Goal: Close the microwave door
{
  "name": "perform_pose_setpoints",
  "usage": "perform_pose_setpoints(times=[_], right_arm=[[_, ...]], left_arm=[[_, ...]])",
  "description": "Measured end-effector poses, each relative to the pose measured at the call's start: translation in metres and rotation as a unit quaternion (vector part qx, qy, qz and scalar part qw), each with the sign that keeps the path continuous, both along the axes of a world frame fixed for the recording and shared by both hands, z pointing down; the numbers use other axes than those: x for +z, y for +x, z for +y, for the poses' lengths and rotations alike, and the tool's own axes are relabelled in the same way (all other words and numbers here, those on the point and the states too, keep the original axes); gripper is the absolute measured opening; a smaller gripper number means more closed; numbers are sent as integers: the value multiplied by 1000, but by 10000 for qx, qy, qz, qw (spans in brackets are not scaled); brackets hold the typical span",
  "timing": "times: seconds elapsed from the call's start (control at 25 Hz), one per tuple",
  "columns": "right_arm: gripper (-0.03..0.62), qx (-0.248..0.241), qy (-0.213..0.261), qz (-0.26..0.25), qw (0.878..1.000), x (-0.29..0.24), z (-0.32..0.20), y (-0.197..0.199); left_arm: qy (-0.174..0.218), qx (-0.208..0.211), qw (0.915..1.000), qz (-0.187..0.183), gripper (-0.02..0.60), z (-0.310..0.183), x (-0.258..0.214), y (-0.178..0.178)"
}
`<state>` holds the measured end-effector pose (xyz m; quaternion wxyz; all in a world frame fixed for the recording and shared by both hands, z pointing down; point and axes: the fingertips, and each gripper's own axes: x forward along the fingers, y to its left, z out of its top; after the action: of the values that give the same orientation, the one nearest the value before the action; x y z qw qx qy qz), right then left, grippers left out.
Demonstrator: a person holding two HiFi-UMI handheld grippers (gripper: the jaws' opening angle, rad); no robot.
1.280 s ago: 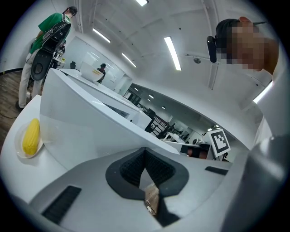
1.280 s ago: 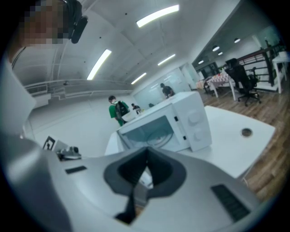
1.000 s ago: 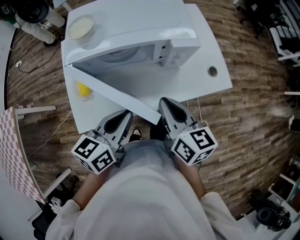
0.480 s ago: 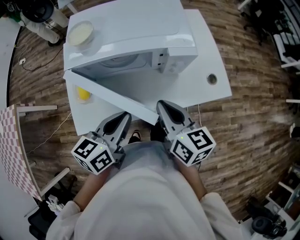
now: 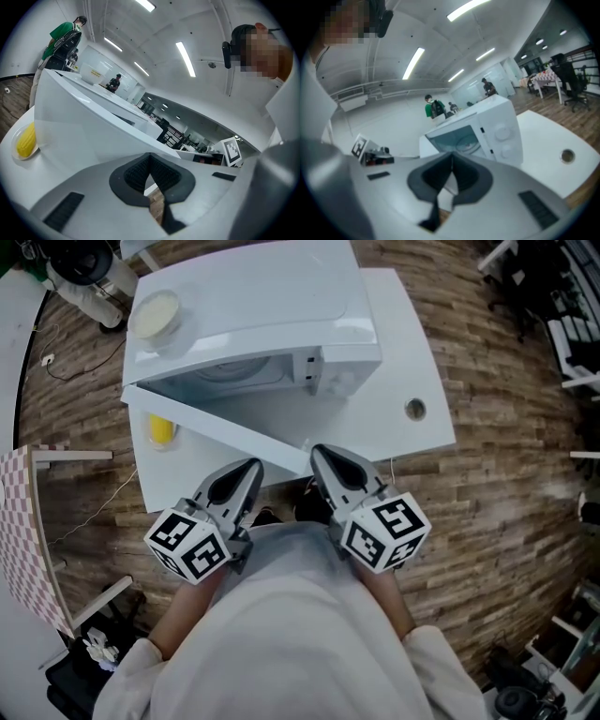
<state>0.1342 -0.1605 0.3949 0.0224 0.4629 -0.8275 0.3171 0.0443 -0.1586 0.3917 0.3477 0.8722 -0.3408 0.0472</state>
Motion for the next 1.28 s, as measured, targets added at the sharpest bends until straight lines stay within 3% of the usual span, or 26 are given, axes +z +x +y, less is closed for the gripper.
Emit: perform_pose_setpoints(times=[0.76,1.28], right_arm=[[23,-400,357,-244,9983,-14,-2,29],[23,-480,391,-142,9980,-16,-10,43]], left_arm=[[284,-533,9981,-68,14,-10,1,26],[80,-587,9978,301,14,-27,1,41]])
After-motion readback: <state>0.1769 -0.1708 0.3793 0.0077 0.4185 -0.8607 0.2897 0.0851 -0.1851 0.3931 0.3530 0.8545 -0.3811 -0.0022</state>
